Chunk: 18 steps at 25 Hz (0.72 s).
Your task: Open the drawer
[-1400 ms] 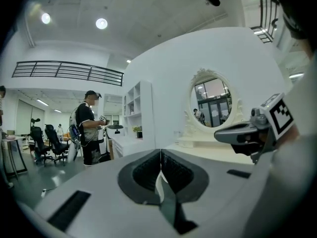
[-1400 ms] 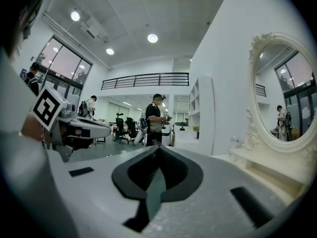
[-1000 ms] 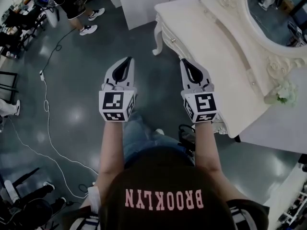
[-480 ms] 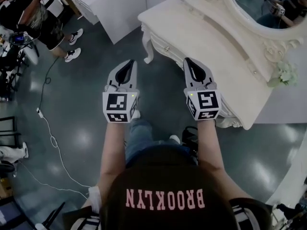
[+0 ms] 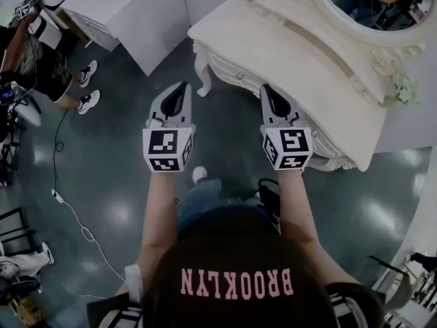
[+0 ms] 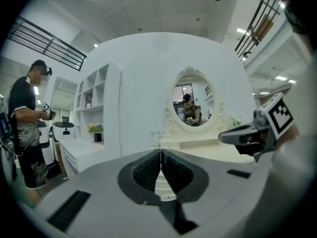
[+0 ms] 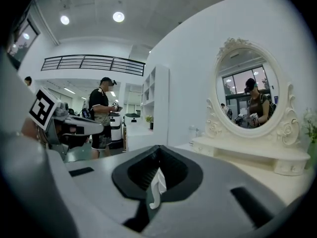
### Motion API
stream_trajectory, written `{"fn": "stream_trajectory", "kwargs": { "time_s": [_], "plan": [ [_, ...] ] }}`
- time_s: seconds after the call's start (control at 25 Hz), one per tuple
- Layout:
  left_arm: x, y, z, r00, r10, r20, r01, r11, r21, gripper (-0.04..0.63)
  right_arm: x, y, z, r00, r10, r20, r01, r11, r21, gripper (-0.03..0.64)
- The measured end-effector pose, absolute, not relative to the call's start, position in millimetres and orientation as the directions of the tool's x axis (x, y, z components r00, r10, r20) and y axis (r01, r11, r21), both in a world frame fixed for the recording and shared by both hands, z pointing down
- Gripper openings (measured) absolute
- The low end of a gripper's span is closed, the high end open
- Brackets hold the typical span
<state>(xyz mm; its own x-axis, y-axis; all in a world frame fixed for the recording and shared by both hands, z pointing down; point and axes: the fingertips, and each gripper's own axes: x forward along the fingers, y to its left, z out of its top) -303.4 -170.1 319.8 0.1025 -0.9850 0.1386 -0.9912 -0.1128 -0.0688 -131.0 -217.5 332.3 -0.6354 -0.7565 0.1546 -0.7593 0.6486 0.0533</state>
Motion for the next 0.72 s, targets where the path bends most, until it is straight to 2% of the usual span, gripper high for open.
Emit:
{"fn": "stream_trajectory", "kwargs": {
  "time_s": [0.36,0.72],
  "plan": [
    [-344,-207,331,0.243,-0.955,0.172,-0.966,-0.253,-0.044,0.005,-176,-229,353,-0.530,-0.822,0.205,-0.840,0.542,0.003,-0.003],
    [-334,-246,366,0.309,-0.923,0.229,-0.947,-0.321,-0.015,0.005,-179,-264,393,-0.487,-0.843,0.227,-0.872,0.485,-0.071,-0.003]
  ]
}}
